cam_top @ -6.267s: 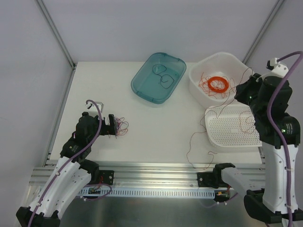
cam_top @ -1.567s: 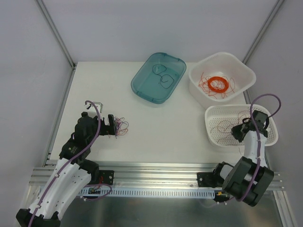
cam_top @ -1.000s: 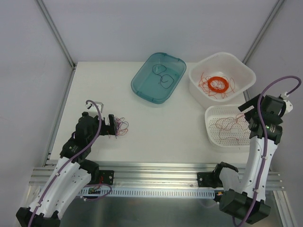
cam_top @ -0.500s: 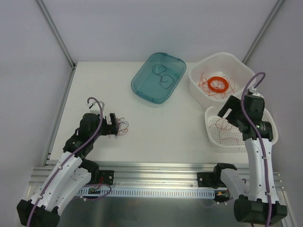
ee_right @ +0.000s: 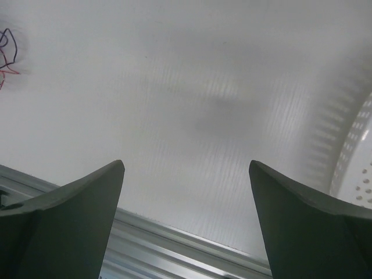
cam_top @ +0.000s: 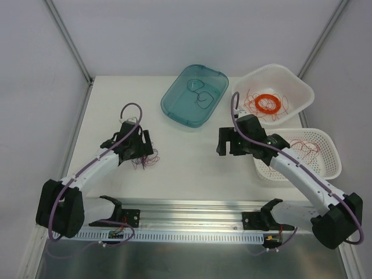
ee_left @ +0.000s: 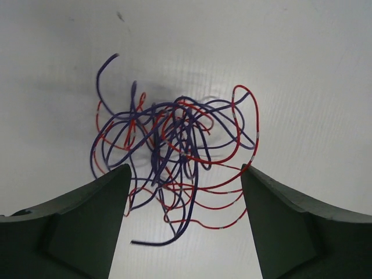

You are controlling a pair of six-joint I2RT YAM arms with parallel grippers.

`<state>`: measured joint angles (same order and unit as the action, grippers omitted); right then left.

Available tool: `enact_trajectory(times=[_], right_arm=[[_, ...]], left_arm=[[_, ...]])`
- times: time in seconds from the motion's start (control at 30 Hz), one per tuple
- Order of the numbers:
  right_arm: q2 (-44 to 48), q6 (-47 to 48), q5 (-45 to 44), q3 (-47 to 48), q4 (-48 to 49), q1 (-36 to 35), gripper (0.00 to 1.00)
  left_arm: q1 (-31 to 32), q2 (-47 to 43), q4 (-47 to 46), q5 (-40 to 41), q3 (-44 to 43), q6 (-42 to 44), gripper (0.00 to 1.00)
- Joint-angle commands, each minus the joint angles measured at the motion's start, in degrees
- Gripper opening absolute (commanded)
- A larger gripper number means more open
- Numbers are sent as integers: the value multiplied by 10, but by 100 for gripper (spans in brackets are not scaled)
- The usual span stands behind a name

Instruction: Untangle the cables

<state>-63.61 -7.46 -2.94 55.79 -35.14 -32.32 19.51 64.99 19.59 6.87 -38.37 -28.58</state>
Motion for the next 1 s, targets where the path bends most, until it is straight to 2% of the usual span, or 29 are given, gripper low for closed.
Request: enact_trajectory(times=[0.0,0.17,0.3,0.5,0.57,0.6,0.63,0.7,0.83,0.97], right_arm=[[-19,0,10,13,61,-27,93],[-31,-7,46,11,104,-34,93],[-42,-24,65,10,124,-35,93],[-84,-83,116,9,196,-51,93],[-118,-123,135,12,222,-66,91],[-132,-140,140,20,248,-71,91],[-145,-153,147,25,263,-76,90],[-193,-187,159,40,293,-93,88],[-264,-221,166,93,321,-116,81],[-320,-245,165,133,342,-125,70]], left_arm=[[13,50,-38,-67,-31,-20,76],[100,84,-111,-161,-36,-2,73],[123,46,-123,-185,-29,-9,74],[121,-86,-115,-131,8,-23,80],[121,-110,-103,-83,23,-42,80],[120,-129,-97,-71,29,-52,78],[115,-136,-79,-25,38,-75,76],[99,-138,-64,-11,48,-96,73],[14,-107,-54,-61,65,-138,70],[-2,-64,-61,-81,47,-117,65]])
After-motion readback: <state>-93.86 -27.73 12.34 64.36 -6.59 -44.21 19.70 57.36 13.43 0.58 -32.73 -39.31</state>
